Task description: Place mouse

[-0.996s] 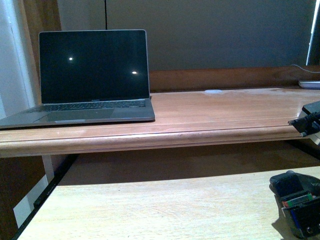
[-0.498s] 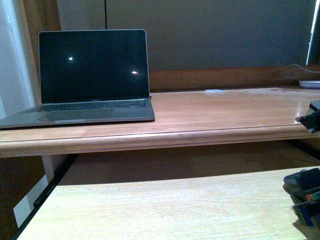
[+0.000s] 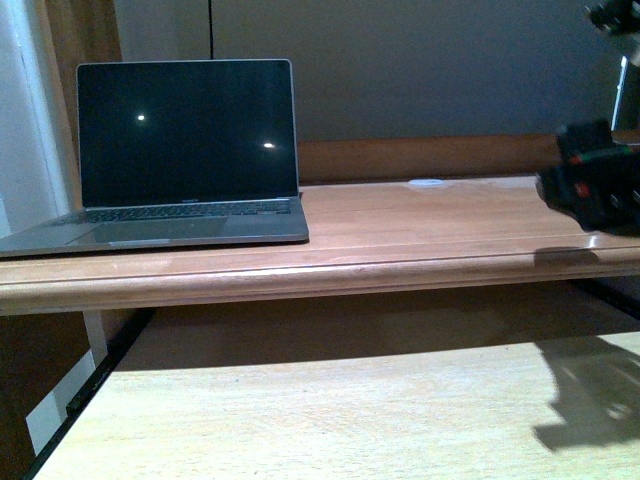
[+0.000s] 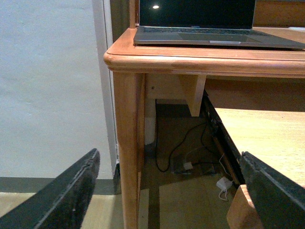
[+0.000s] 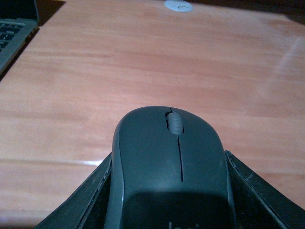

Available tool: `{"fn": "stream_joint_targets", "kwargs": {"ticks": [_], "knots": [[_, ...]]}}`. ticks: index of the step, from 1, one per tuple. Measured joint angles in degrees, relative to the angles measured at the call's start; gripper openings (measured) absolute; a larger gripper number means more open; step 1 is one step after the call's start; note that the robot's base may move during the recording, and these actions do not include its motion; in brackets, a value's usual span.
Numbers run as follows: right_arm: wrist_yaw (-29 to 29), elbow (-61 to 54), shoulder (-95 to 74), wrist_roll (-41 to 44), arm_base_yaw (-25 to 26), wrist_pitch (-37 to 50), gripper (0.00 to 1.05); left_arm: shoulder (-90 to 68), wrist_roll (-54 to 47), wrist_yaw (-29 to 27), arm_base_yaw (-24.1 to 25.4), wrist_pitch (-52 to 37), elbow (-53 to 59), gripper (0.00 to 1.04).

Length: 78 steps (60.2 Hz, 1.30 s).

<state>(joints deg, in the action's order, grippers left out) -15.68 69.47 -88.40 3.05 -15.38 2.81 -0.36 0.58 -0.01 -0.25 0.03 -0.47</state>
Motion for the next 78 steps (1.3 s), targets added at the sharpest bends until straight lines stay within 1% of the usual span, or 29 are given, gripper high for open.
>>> {"fn": "stream_joint_targets", "kwargs": {"ticks": [8, 19, 27, 37, 38, 39, 44, 46, 49, 54, 61, 66, 68, 71, 74, 75, 77, 78], "knots": [[-4.52, 11.45, -11.02, -0.70, -3.58, -1.99, 0.58, 0.02, 0.00, 0.00, 0.00, 0.00, -0.02, 0.97], [-9.51, 21.68, -20.72, -0.87, -6.60, -3.85, 0.58, 0.00, -0.02, 0.00, 0.00, 0.00, 0.00, 0.97], [-12.31, 26.18, -25.57, -0.85, -7.74, -4.55, 0.58, 0.02, -0.02, 0.00, 0.00, 0.00, -0.02, 0.97], [-15.21, 27.87, -28.98, -0.90, -8.76, -3.32, 0.58, 0.02, -0.02, 0.00, 0.00, 0.00, -0.02, 0.97], [-15.26, 27.87, -29.00, -0.98, -8.85, -2.97, 0.62, 0.02, -0.02, 0.00, 0.00, 0.00, -0.02, 0.97], [-15.15, 27.85, -29.00, -1.22, -9.03, -2.23, 0.68, 0.02, -0.02, 0.02, 0.00, 0.00, -0.02, 0.97], [-12.90, 26.93, -28.61, -2.49, -9.09, 1.90, 0.86, 0.00, 0.00, 0.00, 0.00, 0.00, 0.00, 0.97], [-11.23, 25.81, -27.87, -3.61, -8.90, 3.28, 0.92, 0.02, -0.02, 0.02, 0.00, 0.00, 0.00, 0.97], [-9.44, 24.22, -26.64, -4.66, -8.52, 4.63, 0.98, 0.02, -0.02, 0.00, 0.00, 0.00, -0.02, 0.97], [-3.93, 17.99, -20.94, -7.37, -6.03, 9.14, 0.97, 0.02, -0.02, 0.00, 0.00, 0.00, 0.00, 0.97], [6.12, 6.16, -8.68, -8.72, 0.15, 15.63, 0.97, 0.02, -0.02, 0.00, 0.00, 0.00, 0.00, 0.97], [14.34, -2.67, -0.39, -8.68, 4.61, 19.45, 0.97, 0.02, -0.02, 0.02, 0.00, 0.00, -0.02, 0.97], [19.30, -7.34, 3.65, -8.68, 7.13, 21.20, 0.97, 0.02, -0.02, 0.02, 0.00, 0.00, 0.00, 0.97], [24.48, -11.98, 7.43, -8.35, 9.88, 22.75, 0.97, 0.02, 0.00, 0.00, 0.00, 0.00, 0.00, 0.97], [30.82, -17.49, 11.56, -8.00, 13.70, 24.68, 0.97, 0.02, 0.00, 0.00, 0.00, 0.00, 0.00, 0.97], [32.13, -18.49, 12.31, -7.98, 14.51, 24.87, 0.97, 0.02, -0.02, 0.00, 0.00, 0.00, 0.00, 0.97], [37.38, -22.32, 14.99, -7.93, 17.88, 25.62, 0.97, 0.02, -0.02, 0.00, 0.00, 0.00, 0.00, 0.97], [38.62, -23.21, 15.58, -7.89, 18.73, 25.75, 0.97, 0.02, -0.02, 0.00, 0.00, 0.00, 0.00, 0.97]]}}
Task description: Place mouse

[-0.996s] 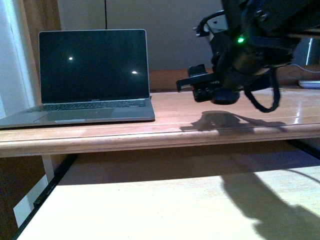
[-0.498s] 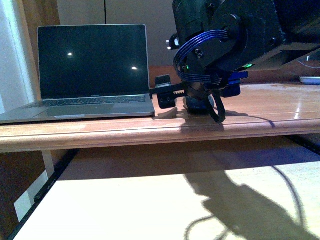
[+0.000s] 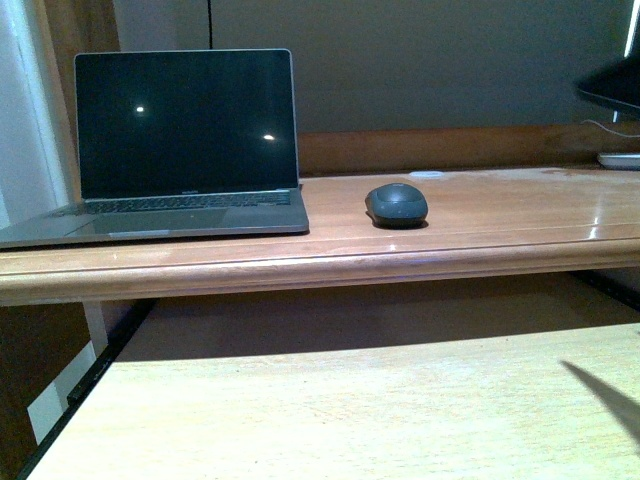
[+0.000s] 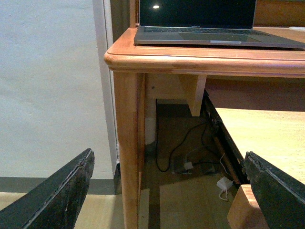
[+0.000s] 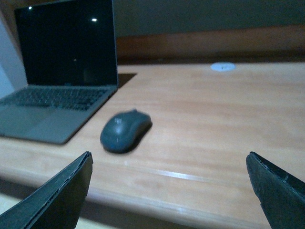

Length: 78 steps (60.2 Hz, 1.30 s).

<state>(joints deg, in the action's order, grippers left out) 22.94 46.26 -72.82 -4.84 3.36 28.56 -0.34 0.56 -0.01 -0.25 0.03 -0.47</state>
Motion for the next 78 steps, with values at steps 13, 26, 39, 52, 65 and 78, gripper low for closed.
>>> {"fn": "stream_joint_targets", "kwargs": {"ticks": [13, 26, 39, 52, 65, 78], "knots": [[24.06, -13.68, 8.28, 7.08, 15.87, -2.93, 0.97, 0.00, 0.00, 0.02, 0.00, 0.00, 0.00, 0.97], [42.77, -17.94, 11.28, 24.94, 28.61, -21.92, 0.97, 0.00, 0.02, 0.00, 0.00, 0.00, 0.00, 0.97], [44.89, -16.26, 7.23, 53.07, 33.90, -53.88, 0.97, 0.00, 0.00, 0.00, 0.00, 0.00, -0.02, 0.97], [41.31, -20.55, 8.13, 61.05, 29.00, -51.19, 0.97, 0.00, 0.00, 0.00, 0.00, 0.00, 0.00, 0.97], [34.67, -26.73, 8.24, 52.37, 18.49, -26.03, 0.97, 0.00, 0.00, 0.00, 0.00, 0.00, -0.02, 0.97], [17.86, -25.55, -5.01, 36.61, 4.44, 1.92, 0.97, 0.00, 0.02, 0.00, 0.00, 0.00, 0.00, 0.97]]}}
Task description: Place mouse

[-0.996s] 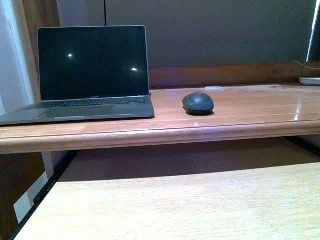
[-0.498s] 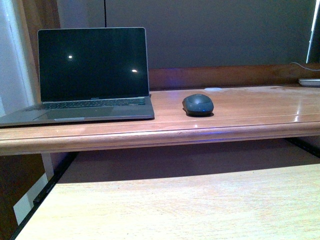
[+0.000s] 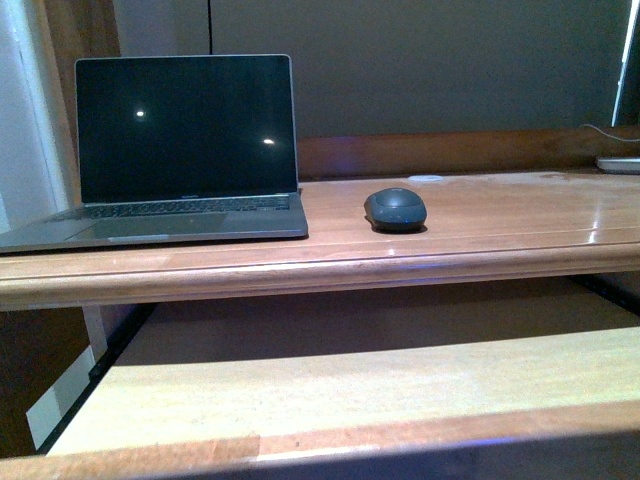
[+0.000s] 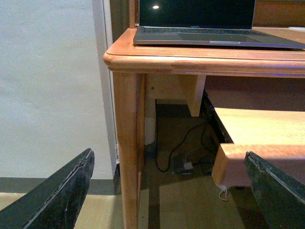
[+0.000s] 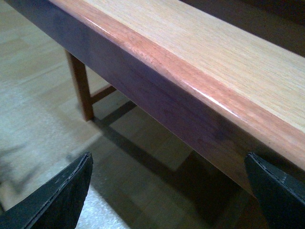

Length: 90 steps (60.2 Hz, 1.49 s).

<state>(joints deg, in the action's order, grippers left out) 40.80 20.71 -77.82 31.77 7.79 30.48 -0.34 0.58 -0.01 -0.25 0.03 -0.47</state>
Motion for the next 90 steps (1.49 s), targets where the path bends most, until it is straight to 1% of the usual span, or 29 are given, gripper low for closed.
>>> {"fn": "stream_joint_targets", "kwargs": {"ticks": [3, 4, 5, 8, 12, 16, 17, 23, 24, 28, 32, 38, 44, 49, 51, 57, 66, 71, 74, 77, 83, 85, 86, 88, 90], "knots": [[-5.09, 1.68, -4.68, -3.21, -3.26, 6.08, 0.97, 0.00, -0.02, 0.02, 0.00, 0.00, 0.00, 0.97], [-5.51, 2.05, -5.46, -3.82, -3.85, 7.13, 0.97, 0.00, -0.02, 0.00, 0.00, 0.00, 0.00, 0.97], [-7.87, 2.82, -7.10, -5.33, -5.03, 9.05, 0.97, 0.00, 0.00, 0.00, 0.00, 0.00, 0.00, 0.97], [-12.09, 4.61, -10.29, -7.67, -7.32, 12.52, 0.97, 0.00, 0.00, 0.02, 0.00, 0.00, 0.00, 0.97], [-19.45, 8.66, -15.61, -10.71, -10.86, 16.35, 0.97, 0.00, -0.02, 0.00, 0.00, 0.00, 0.00, 0.97], [-25.22, 12.55, -19.56, -12.63, -13.46, 17.75, 0.97, 0.00, -0.02, 0.00, 0.00, 0.00, 0.00, 0.97], [-27.58, 13.79, -20.72, -13.31, -14.23, 17.94, 0.97, 0.00, 0.00, 0.00, 0.00, 0.00, 0.00, 0.97], [-35.04, 18.51, -24.74, -15.91, -16.74, 18.21, 0.97, 0.00, -0.02, 0.00, 0.00, 0.00, 0.00, 0.97], [-35.26, 18.56, -24.87, -16.02, -16.98, 18.16, 0.97, 0.00, -0.02, 0.00, 0.00, 0.00, 0.00, 0.97], [-39.47, 19.54, -25.83, -17.70, -18.25, 18.03, 0.97, 0.00, -0.02, 0.02, 0.00, 0.00, 0.00, 0.97], [-40.85, 20.06, -25.97, -19.74, -18.78, 17.90, 0.97, 0.00, -0.02, 0.00, 0.00, 0.00, 0.00, 0.97], [-40.22, 20.13, -24.92, -23.23, -18.62, 17.27, 0.97, 0.00, -0.02, 0.02, 0.00, 0.00, 0.00, 0.97], [-39.69, 18.93, -19.34, -28.85, -16.55, 14.60, 0.97, 0.00, -0.02, 0.02, 0.00, 0.00, 0.00, 0.97], [-39.26, 14.49, -8.85, -35.39, -12.96, 10.67, 0.97, 0.00, -0.02, 0.00, 0.00, 0.00, 0.00, 0.97], [-38.18, 11.78, -4.28, -38.53, -11.52, 8.94, 0.97, 0.00, -0.02, 0.00, 0.00, 0.00, 0.00, 0.97], [-35.41, 4.22, 5.92, -44.04, -8.79, 3.76, 0.97, 0.00, -0.02, 0.02, 0.00, 0.00, 0.00, 0.97], [-32.83, -6.23, 23.04, -48.74, -8.00, -4.94, 0.97, 0.00, -0.02, 0.02, 0.00, 0.00, 0.00, 0.97], [-33.86, -10.56, 34.40, -50.77, -9.57, -11.39, 0.97, 0.00, 0.00, 0.00, 0.00, 0.00, 0.00, 0.97], [-34.03, -12.28, 41.09, -53.42, -11.10, -16.04, 0.97, 0.00, 0.00, 0.00, 0.00, 0.00, 0.00, 0.97], [-35.56, -13.79, 47.17, -55.69, -13.20, -19.93, 0.97, 0.00, -0.02, 0.02, 0.00, 0.00, 0.00, 0.97], [-40.30, -16.39, 58.07, -60.61, -18.51, -25.77, 0.97, 0.00, 0.00, 0.00, 0.00, 0.00, 0.00, 0.97], [-42.64, -17.40, 61.48, -61.92, -21.05, -28.13, 0.97, 0.00, -0.02, 0.00, 0.00, 0.00, -0.02, 0.97], [-43.39, -17.70, 62.38, -62.34, -21.84, -28.76, 0.97, 0.00, -0.02, 0.00, 0.00, 0.00, 0.00, 0.97], [-46.38, -19.15, 65.96, -62.60, -24.96, -30.86, 0.97, 0.00, -0.02, 0.00, 0.00, 0.00, 0.00, 0.97], [-47.63, -19.82, 67.84, -63.08, -26.64, -31.63, 0.97, 0.00, -0.02, 0.00, 0.00, 0.00, 0.00, 0.97]]}}
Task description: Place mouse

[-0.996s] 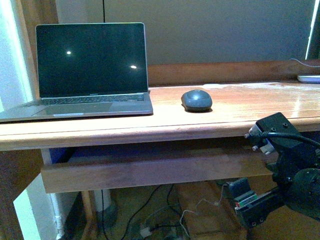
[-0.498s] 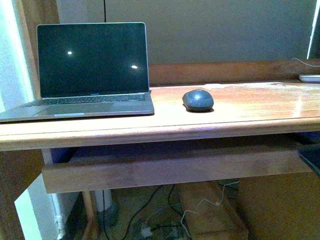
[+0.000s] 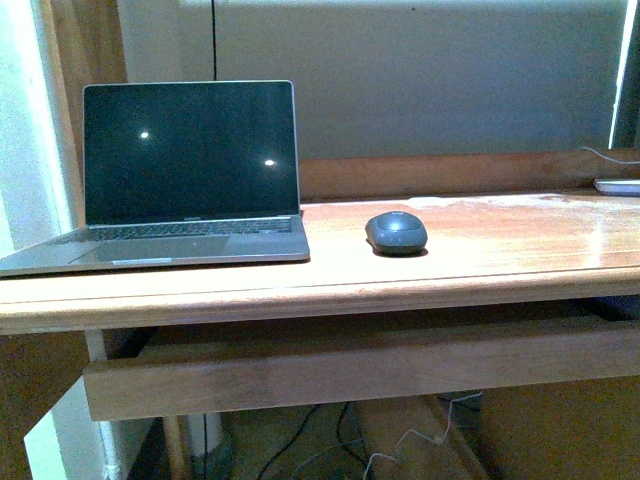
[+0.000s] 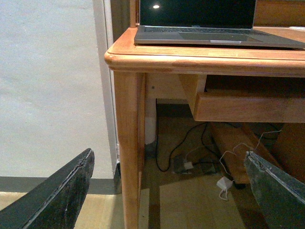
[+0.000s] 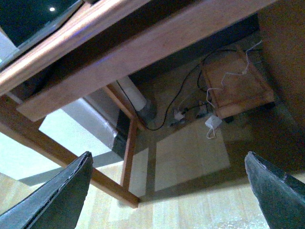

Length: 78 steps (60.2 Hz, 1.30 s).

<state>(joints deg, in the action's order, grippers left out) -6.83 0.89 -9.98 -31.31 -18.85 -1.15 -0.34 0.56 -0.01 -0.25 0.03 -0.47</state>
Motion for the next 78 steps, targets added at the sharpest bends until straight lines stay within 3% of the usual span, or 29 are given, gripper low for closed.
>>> {"fn": "stream_joint_targets", "kwargs": {"ticks": [5, 9, 17, 31, 35, 40, 52, 78], "knots": [[-11.80, -0.57, 4.17, 8.52, -4.87, 6.95, 0.86, 0.02, 0.00, 0.04, 0.00, 0.00, 0.00, 0.97], [-13.51, -0.59, 7.30, 16.74, -3.26, 7.13, 0.76, 0.04, 0.00, -0.04, 0.00, 0.00, 0.00, 0.97], [-8.68, -0.55, 9.99, 27.02, 2.36, 3.96, 0.52, 0.04, -0.02, 0.02, 0.00, 0.00, 0.00, 0.97], [-2.40, -0.09, 9.84, 30.16, 9.03, 2.08, 0.12, 0.04, 0.00, 0.02, 0.00, 0.00, 0.00, 0.97], [3.52, -0.07, 9.84, 30.86, 13.09, 1.36, 0.02, 0.04, 0.00, 0.02, 0.00, 0.00, 0.00, 0.97], [5.95, -0.07, 9.84, 30.91, 17.86, 1.22, 0.03, 0.04, -0.02, 0.02, 0.00, 0.00, 0.00, 0.97], [6.67, -0.07, 9.84, 31.04, 18.58, 1.14, 0.04, 0.04, -0.02, 0.00, 0.00, 0.00, 0.00, 0.97], [6.69, -0.07, 9.84, 31.04, 18.62, 1.14, 0.80, 0.04, 0.00, 0.02, 0.00, 0.00, 0.00, 0.97]]}}
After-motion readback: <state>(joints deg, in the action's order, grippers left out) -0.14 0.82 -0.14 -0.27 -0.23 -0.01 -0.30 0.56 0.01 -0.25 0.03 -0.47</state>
